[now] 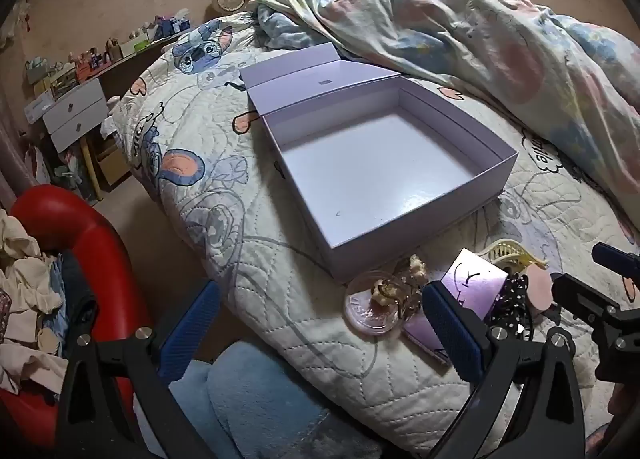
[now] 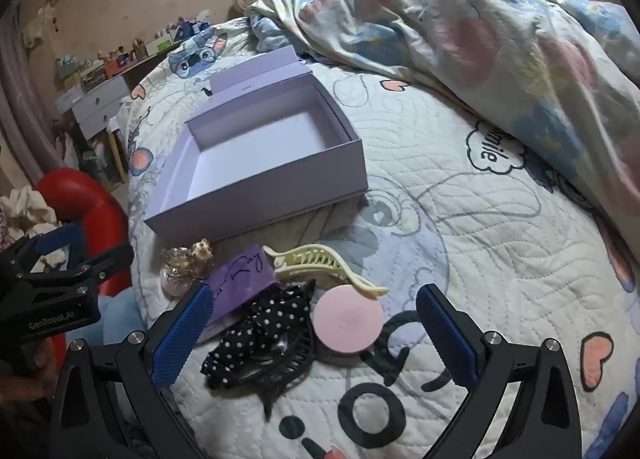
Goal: Organize rigid objects
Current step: 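Move both grippers toward the cluster of hair accessories beside the box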
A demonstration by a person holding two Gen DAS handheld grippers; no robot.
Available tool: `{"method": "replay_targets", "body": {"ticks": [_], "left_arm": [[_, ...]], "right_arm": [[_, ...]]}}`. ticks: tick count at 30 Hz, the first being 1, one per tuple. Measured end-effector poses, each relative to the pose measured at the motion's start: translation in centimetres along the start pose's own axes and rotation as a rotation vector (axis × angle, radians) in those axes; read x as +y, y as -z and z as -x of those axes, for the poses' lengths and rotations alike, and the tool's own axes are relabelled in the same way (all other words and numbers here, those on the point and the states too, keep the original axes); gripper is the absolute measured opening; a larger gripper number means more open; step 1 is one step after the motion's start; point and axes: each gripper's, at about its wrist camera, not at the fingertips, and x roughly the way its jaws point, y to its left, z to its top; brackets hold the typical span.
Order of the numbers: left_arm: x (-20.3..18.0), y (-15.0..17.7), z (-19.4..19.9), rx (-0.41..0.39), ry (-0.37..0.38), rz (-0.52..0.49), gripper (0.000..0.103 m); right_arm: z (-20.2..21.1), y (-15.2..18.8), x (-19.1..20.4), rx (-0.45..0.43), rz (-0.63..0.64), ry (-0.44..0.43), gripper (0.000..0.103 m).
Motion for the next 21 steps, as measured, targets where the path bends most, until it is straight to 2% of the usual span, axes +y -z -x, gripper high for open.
{"method": "replay_targets", "body": {"ticks": [8,14,21], "left_arm": [[-1.1,0.3,0.3,-0.008,-0.002,-0.01,0.103],[0.2,0.1,-0.2,0.02,0.056,0.009,0.103],[0.0,0.0,-0.2,0.021,0.06,-0.002,0.103]], "right_arm": [[0.1,0.0,0.1,-0.006,0.005,0.012,0.103],[0.1,-0.6,-0.7,0.006,0.008,0.031,0.103],[0.2,-0.3,-0.1,0.004,0.014,0.046,0.103]]}}
